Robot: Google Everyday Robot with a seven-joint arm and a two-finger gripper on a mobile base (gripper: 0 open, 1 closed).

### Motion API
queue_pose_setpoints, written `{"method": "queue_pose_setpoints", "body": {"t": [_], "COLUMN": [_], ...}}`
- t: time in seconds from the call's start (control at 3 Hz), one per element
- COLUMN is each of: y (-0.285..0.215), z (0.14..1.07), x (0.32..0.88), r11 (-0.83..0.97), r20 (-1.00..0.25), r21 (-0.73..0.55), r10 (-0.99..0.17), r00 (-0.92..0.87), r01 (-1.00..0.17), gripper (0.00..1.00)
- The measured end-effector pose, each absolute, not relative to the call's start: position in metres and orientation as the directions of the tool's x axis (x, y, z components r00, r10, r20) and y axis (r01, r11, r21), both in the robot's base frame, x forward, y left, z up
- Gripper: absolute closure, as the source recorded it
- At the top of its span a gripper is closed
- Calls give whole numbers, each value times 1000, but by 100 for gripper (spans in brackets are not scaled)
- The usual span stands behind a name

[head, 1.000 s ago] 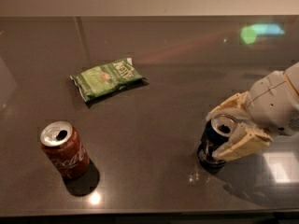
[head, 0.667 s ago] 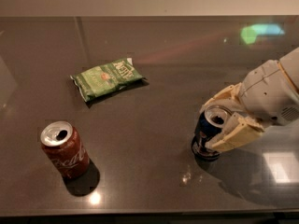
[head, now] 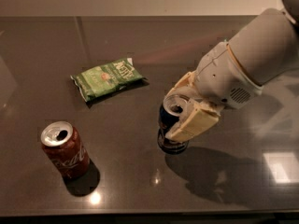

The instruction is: Move pepsi can near coke can

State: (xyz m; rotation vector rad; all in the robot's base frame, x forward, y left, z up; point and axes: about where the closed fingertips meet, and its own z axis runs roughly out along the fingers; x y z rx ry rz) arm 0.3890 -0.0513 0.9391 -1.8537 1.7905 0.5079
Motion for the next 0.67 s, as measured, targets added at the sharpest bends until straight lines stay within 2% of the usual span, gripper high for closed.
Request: {"method": "queue_pose_setpoints", "body": {"t": [0.67], "y": [24], "z": [930], "x": [377], "r11": [-99], "r20": [-599], "r21": [-90], "r10": [-789], "r00": [134], "r01": [-991], "gripper": [100]}}
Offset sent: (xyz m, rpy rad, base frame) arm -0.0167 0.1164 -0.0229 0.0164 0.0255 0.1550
